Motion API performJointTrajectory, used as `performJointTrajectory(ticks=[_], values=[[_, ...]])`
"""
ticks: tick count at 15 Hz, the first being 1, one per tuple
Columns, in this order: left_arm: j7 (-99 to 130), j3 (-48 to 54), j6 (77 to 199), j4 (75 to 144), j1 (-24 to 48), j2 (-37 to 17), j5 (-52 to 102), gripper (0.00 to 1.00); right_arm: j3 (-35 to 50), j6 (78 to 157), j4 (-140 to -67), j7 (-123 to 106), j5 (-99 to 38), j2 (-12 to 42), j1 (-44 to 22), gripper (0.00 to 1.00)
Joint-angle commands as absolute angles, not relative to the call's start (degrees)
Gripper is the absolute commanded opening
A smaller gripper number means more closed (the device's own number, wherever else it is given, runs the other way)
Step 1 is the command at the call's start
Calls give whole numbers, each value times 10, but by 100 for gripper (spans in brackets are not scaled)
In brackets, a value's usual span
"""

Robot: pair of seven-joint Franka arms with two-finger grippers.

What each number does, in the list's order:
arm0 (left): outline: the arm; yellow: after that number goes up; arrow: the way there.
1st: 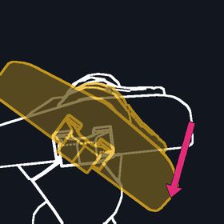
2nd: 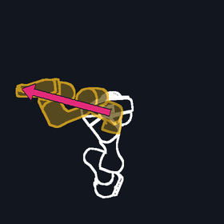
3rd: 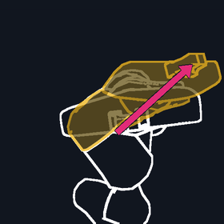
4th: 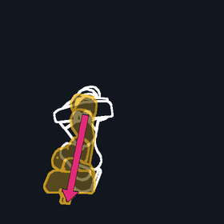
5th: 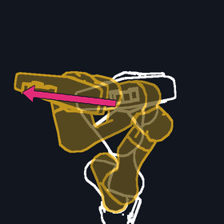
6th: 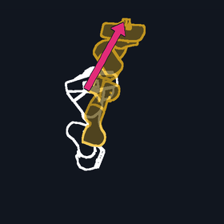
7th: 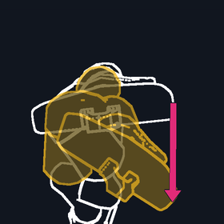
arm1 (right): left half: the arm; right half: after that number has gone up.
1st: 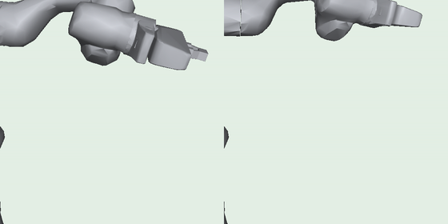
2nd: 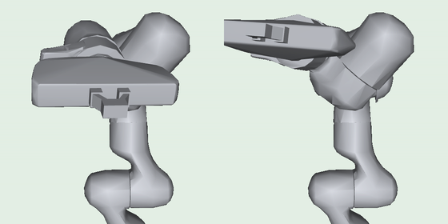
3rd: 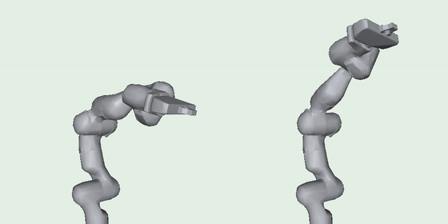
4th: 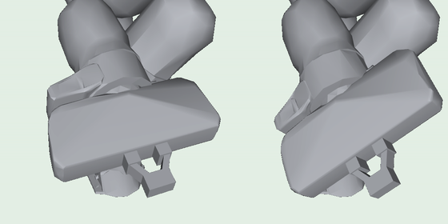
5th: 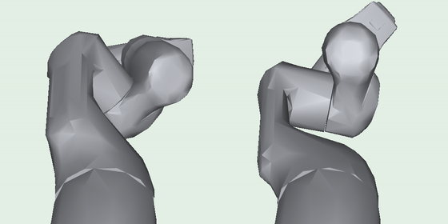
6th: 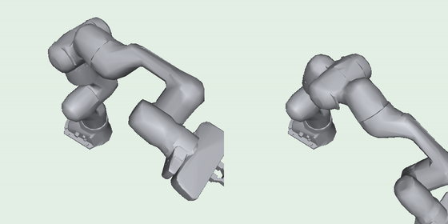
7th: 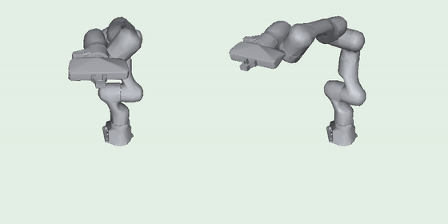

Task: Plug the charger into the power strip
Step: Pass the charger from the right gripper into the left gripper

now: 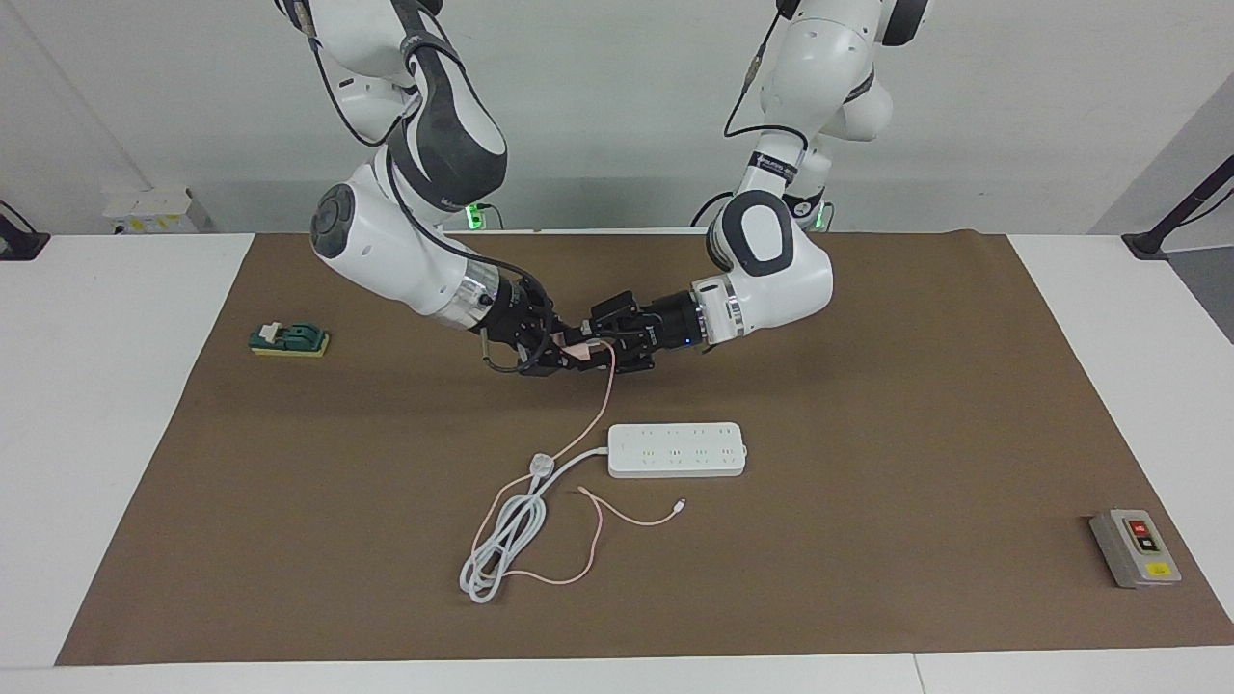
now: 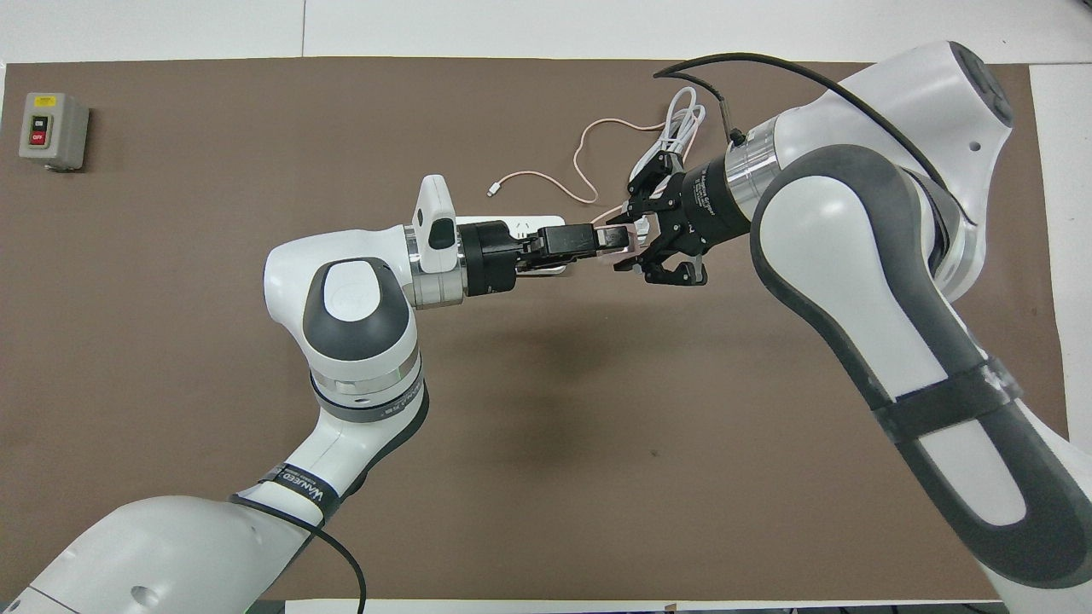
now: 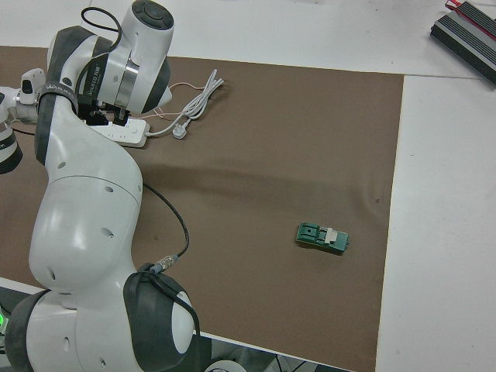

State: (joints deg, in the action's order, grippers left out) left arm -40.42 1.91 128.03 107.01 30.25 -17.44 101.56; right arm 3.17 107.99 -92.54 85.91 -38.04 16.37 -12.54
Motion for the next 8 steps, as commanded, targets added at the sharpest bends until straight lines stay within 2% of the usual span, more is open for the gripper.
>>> performJointTrajectory(ticks=[1, 2, 3, 4, 8], values=[[-395, 19, 1284, 1070, 302, -169, 1006, 28, 36, 1073, -931, 847, -388, 155, -119, 0], [-394, 20, 1283, 1071, 302, -169, 1006, 19, 36, 1074, -931, 847, -388, 155, -118, 0], [-394, 20, 1280, 1070, 301, -169, 1006, 6, 36, 1073, -931, 847, -388, 155, -118, 0], [-394, 19, 1277, 1070, 301, -169, 1006, 0, 36, 1073, -931, 847, -388, 155, -119, 0], [-394, 20, 1275, 1070, 301, -169, 1006, 0, 36, 1073, -931, 847, -388, 155, -119, 0]])
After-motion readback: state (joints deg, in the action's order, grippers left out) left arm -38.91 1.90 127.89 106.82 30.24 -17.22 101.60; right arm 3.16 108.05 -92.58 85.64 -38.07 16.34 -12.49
